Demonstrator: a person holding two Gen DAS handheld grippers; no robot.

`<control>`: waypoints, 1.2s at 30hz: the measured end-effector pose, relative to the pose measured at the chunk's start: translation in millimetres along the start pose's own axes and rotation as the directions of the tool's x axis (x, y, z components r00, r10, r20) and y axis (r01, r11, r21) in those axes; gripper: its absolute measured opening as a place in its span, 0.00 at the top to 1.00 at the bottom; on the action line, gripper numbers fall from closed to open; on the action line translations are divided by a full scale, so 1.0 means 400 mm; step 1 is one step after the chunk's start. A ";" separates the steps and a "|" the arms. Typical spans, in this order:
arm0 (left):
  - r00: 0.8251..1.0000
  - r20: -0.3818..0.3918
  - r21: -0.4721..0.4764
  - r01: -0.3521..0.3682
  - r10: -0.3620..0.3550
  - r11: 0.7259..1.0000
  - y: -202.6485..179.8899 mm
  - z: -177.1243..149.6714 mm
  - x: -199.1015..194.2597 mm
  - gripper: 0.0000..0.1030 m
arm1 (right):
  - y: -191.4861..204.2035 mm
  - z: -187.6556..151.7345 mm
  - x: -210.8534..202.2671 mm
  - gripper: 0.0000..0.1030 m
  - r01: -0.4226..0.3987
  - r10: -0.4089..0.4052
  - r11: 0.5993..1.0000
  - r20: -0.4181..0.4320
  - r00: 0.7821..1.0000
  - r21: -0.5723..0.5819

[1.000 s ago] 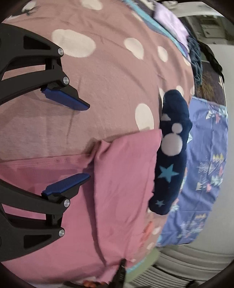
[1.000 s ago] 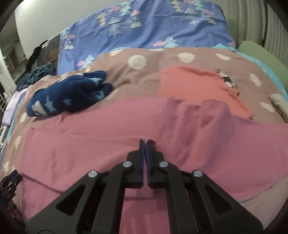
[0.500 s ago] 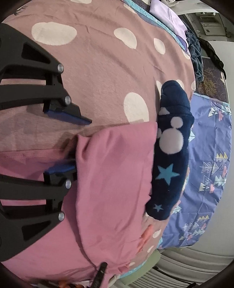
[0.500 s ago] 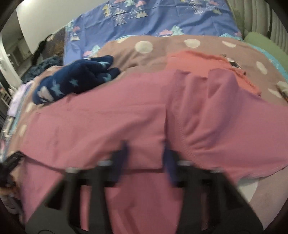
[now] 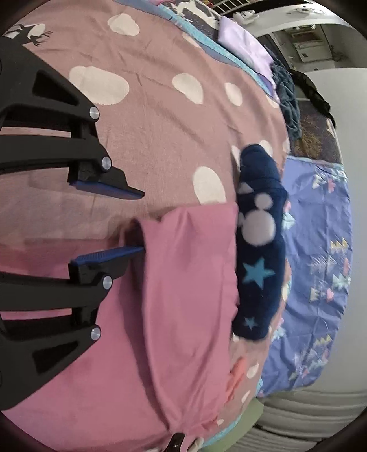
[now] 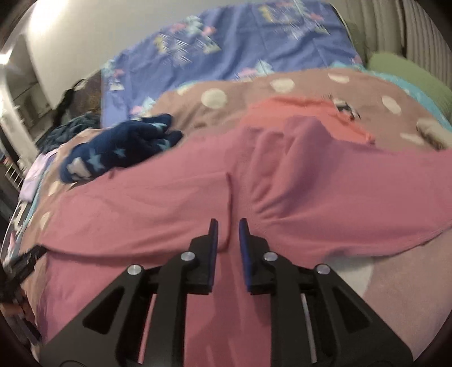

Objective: Fold small clothes

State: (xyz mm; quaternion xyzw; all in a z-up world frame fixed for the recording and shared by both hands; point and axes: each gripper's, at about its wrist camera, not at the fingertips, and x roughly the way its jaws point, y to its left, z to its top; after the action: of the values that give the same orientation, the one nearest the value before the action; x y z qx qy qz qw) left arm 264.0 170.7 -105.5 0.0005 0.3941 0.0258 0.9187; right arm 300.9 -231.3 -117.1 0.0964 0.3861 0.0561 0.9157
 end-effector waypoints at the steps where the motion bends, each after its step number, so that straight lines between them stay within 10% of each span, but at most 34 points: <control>1: 1.000 0.021 0.007 0.019 -0.020 1.000 -0.014 0.004 -0.019 0.67 | 0.009 -0.005 -0.012 0.84 -0.027 0.028 0.999 0.012 1.000 -0.019; 8: 0.984 0.015 0.081 0.177 -0.179 0.981 -0.214 0.043 0.006 0.67 | -0.002 -0.047 0.088 0.85 -0.088 0.095 0.994 -0.112 0.989 0.067; 14: 0.992 -0.074 0.136 0.111 -0.101 0.984 -0.306 0.020 0.125 0.53 | -0.035 -0.057 0.022 0.84 -0.133 0.140 0.989 -0.119 0.983 0.066; 19: 0.987 -0.077 0.102 0.146 -0.138 0.984 -0.286 0.019 0.127 0.52 | -0.230 -0.033 -0.140 0.70 -0.022 0.004 0.977 0.086 0.996 0.213; 21: 0.988 -0.076 0.109 0.139 -0.131 0.984 -0.292 0.018 0.128 0.51 | -0.380 -0.037 -0.218 0.46 0.036 -0.113 0.906 0.159 0.981 0.423; 25: 0.990 -0.072 0.120 0.127 -0.119 0.985 -0.306 0.021 0.136 0.50 | -0.610 -0.092 -0.277 0.43 0.003 -0.180 0.691 0.169 0.969 0.723; 30: 0.989 -0.070 0.110 0.140 -0.132 0.984 -0.301 0.022 0.136 0.50 | -0.651 -0.082 -0.259 0.45 -0.020 -0.237 0.650 0.228 0.944 0.760; 36: 0.985 -0.071 0.100 0.165 -0.158 0.981 -0.298 0.022 0.135 0.46 | -0.660 -0.051 -0.216 0.92 -0.003 -0.304 0.533 0.195 0.933 0.846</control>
State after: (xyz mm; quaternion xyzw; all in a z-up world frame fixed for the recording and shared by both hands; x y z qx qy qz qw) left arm 313.1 54.4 -141.2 0.0161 0.4222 -0.0697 0.9037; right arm 233.5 -501.2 -128.8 0.4933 0.2195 -0.2307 0.8095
